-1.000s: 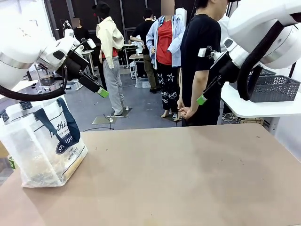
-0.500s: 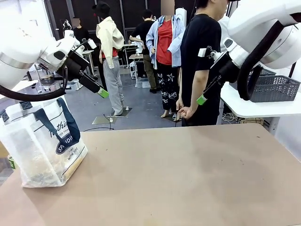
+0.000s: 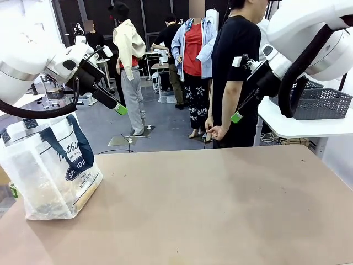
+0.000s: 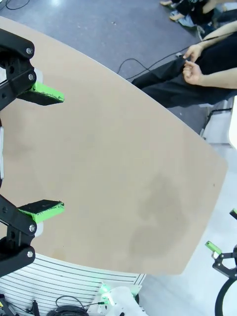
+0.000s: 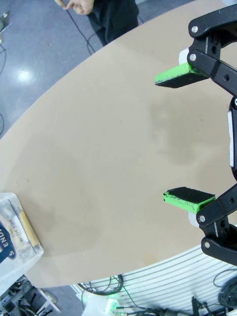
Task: Transfer purchased items from the store into the shopping bag.
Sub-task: Move the Reusable shopping bag to the right side of the table.
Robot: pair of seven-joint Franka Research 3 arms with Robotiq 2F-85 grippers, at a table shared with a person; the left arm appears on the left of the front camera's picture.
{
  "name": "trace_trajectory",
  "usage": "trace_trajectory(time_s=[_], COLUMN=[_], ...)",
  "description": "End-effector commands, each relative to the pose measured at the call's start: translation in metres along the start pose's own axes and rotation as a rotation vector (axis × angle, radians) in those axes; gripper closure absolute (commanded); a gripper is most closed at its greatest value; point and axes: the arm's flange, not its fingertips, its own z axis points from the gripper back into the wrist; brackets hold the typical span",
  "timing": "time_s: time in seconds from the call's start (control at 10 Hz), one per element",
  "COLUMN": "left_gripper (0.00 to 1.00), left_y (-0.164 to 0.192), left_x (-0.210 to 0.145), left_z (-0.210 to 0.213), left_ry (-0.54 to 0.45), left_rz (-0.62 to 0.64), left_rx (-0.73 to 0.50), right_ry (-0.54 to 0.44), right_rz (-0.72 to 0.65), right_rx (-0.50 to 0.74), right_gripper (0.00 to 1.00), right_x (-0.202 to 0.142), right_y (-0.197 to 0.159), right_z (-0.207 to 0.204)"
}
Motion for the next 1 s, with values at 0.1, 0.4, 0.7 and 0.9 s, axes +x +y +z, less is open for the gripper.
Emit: trace_trajectory(time_s=[0.1, 0.4, 0.7, 0.9], left_gripper=[0.0, 0.0, 0.0, 0.0], left_y=[0.0006, 0.0006, 0.0006, 0.0006], left_x=[0.0008, 0.0008, 0.0008, 0.0008], left_z=[0.0008, 0.0008, 0.0008, 0.0008], left_ry=[-0.008, -0.008, -0.008, -0.008], left_rz=[0.01, 0.01, 0.01, 0.01], left_rx=[0.003, 0.003, 0.003, 0.003], right_ry=[0.011, 0.011, 0.011, 0.011], right_rz=[-0.011, -0.011, -0.011, -0.011], right_rx=[-0.014, -0.014, -0.014, -0.014], right_gripper=[0.0, 0.0, 0.0, 0.0], right_x=[0.0016, 0.0016, 0.0016, 0.0016], right_y=[-0.0007, -0.0007, -0.0007, -0.0007], right_z=[0.0, 0.0, 0.0, 0.0])
